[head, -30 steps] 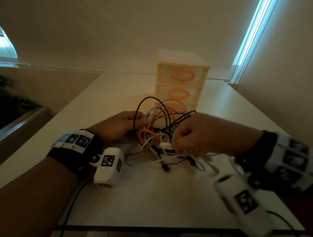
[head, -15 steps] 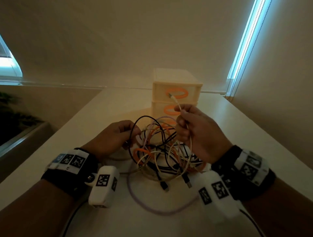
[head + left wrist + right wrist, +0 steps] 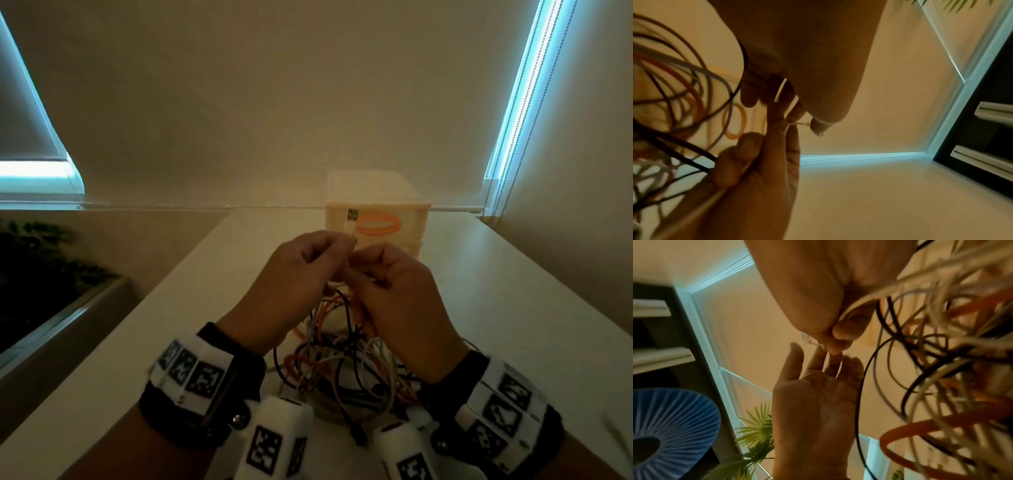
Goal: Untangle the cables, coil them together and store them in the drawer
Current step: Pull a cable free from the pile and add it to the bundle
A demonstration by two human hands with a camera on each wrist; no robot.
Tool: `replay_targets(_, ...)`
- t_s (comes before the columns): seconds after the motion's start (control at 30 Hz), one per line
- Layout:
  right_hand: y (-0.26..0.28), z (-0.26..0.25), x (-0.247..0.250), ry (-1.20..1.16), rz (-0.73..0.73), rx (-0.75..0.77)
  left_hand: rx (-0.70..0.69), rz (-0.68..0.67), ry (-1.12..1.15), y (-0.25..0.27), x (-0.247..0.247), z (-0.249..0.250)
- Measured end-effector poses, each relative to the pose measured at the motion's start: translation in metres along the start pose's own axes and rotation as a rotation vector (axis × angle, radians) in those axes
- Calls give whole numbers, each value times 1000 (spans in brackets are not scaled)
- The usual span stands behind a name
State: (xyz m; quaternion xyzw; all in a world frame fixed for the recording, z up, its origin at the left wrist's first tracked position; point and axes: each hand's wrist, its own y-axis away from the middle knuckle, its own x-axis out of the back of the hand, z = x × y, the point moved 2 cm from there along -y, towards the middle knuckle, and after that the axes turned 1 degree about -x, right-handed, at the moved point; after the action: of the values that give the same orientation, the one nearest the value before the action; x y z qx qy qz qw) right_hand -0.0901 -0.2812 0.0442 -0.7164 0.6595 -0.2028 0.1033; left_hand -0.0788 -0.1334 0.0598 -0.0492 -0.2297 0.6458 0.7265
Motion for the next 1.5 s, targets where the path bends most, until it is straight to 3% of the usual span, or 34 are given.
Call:
replay_targets(0.07, 3, 5, -2, 21, -33, -9, -10, -56, -61, 0, 0, -11)
replay_targets(0.17, 5, 9, -9, -36, -95, -84, -6, -142, 86, 3, 0, -18)
replay_targets(0.27, 8, 10, -14, -27, -181, -193, 37, 41, 219, 0, 19, -23)
replay_targets(0.47, 14, 14, -10, -53, -466, -368, 97, 146, 588, -3, 38, -27)
replay_targets(0.53, 12, 13, -6, -19, -458, -344, 69, 145, 703, -3, 42, -23)
replay_targets(0.67, 6, 12, 5, 12, -246, -197, 61, 39, 966, 0, 35, -17)
replay_targets(0.73, 8, 13, 5, 13, -313, -214, 56, 3, 1033, 0, 32, -16)
replay_targets(0.83, 15, 16, 3, -94, -573, -416, 58, 15, 1086, -1, 35, -15)
replay_targets(0.93, 11, 21, 11, -86, -666, -461, 67, 84, 1163, -2, 42, -14)
replay_targets(1.0, 7, 23, 14, -53, -640, -432, 57, 127, 1185, -1, 46, -13)
replay_targets(1.17, 5, 25, 6, 147, -330, -279, 19, 85, 1127, 2, 43, -8)
replay_targets(1.27, 9, 28, -6, 275, -364, -193, 63, 59, 1038, 2, 38, -12)
replay_targets(1.37, 6, 30, -3, 281, -339, -223, 91, 37, 1047, 2, 41, -15)
replay_targets(1.5, 7, 23, 11, 202, -606, -423, 95, 12, 1079, 2, 52, -17)
